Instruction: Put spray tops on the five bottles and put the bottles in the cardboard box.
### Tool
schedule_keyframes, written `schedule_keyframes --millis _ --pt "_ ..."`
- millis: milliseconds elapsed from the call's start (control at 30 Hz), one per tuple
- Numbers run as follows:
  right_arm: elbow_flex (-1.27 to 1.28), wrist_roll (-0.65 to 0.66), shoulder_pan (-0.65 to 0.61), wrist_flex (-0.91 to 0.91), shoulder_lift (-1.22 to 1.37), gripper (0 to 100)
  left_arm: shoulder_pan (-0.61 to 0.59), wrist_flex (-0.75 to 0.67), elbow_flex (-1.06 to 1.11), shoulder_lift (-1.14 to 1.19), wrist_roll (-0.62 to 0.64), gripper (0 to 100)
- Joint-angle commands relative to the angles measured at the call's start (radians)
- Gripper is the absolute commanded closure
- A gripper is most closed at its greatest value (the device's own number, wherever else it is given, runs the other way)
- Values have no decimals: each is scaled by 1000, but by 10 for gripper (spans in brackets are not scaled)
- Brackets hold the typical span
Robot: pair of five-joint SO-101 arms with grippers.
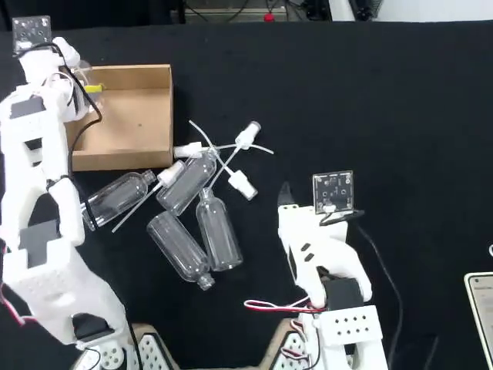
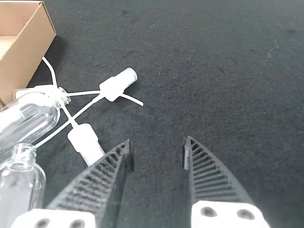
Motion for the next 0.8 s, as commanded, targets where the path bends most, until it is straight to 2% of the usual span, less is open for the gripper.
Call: schedule_keyframes --millis 0,133,367,533,667,767 --pt "-7 12 12 -26 -13 829 10 137 -7 -123 -9 661" --pt "-12 12 14 -26 -13 829 13 288 -18 -164 -52 661" --pt "-13 12 14 -28 -13 829 108 609 -7 -245 -368 661" --pt "-13 12 14 -28 -13 829 160 744 -7 -247 -399 661" --pt "-13 12 14 -28 -13 829 188 789 22 -244 -402 661" --pt "-12 12 14 -28 -13 829 188 721 87 -229 -407 661"
